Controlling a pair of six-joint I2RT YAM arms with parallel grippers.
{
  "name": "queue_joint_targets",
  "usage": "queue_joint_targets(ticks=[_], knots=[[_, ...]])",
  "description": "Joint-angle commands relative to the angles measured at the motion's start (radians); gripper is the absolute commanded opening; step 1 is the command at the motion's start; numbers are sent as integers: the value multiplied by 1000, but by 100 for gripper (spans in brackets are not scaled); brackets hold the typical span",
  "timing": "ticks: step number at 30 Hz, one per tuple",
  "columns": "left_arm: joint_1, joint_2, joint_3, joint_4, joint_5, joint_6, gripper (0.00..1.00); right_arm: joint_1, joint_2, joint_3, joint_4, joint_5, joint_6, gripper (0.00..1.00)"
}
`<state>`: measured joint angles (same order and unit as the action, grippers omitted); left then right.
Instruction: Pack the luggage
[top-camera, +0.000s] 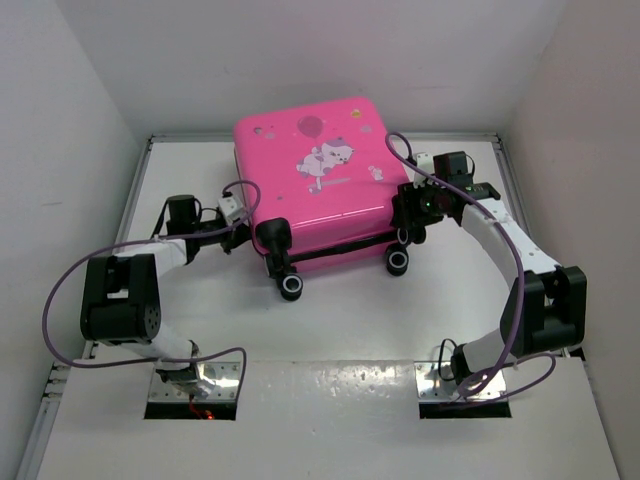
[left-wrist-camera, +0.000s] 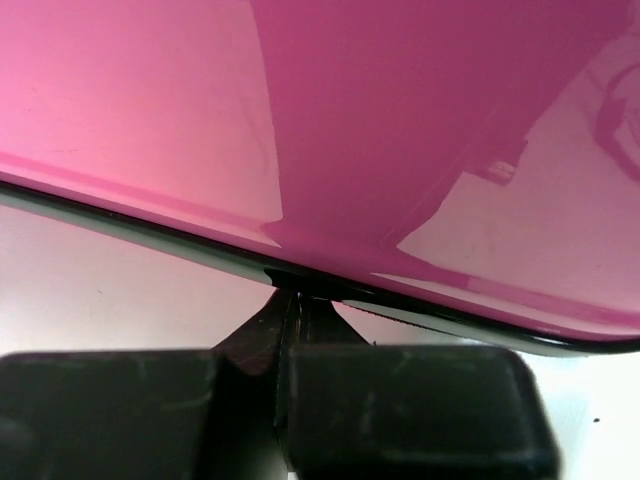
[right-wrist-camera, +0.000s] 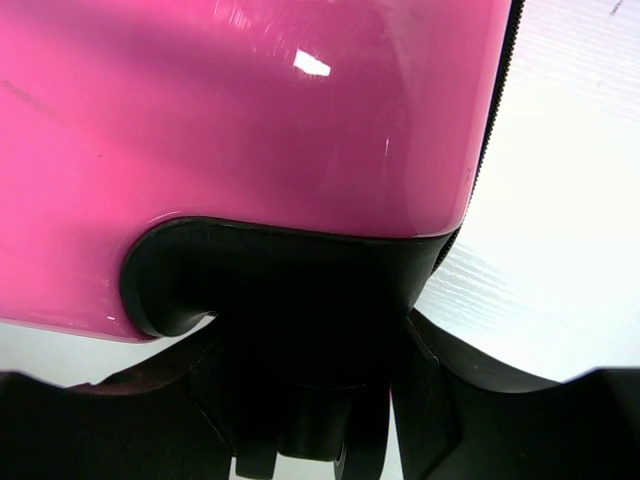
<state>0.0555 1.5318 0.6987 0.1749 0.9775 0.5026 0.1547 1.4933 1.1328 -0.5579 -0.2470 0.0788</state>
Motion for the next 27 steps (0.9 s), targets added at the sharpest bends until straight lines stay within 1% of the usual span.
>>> queue_joint_targets(ticks=[1,2,4,5,7,9,10,11,13,17,20,22,23,25,26,27], knots=[[-26,-22,44,123,56,-24,0,-6,-16,-13,-20,46,-62,0],[-26,-22,35,103,56,-3,0,-3,-15,-15,-17,45,-62,0],[-26,-48,54,-33,85,66,0,-4,-15,-16,-13,46,-60,0],[-26,-48,67,-87,98,133,0,-3,-7,-18,-13,43,-59,0],[-26,-80,79,-194,124,172,0,-3,-7,-18,-10,43,-53,0],[-26,-120,64,-244,147,243,0,-1,-1,-15,-11,45,-47,0],[-26,-143,50,-302,147,272,0,-3,-1,-15,-8,43,-45,0],[-26,-189,41,-327,147,295,0,-1,5,-16,-11,35,-44,0],[-26,-228,27,-380,161,326,0,-4,7,-18,-10,29,-37,0],[-80,-303,-13,-472,173,376,0,0,12,-21,-10,17,-21,0],[-133,-352,-50,-472,173,376,0,5,12,-22,-2,14,1,0],[-144,-352,-60,-472,159,364,0,-6,2,-21,6,3,15,0],[-155,-352,-61,-472,159,350,0,8,4,-24,7,5,21,0],[-155,-343,-61,-472,133,315,0,5,-5,-25,9,-6,21,0],[-155,-334,-61,-416,124,286,0,6,-8,-27,6,-5,22,0],[-132,-334,-61,-376,124,208,0,8,-18,-36,10,-6,19,0]])
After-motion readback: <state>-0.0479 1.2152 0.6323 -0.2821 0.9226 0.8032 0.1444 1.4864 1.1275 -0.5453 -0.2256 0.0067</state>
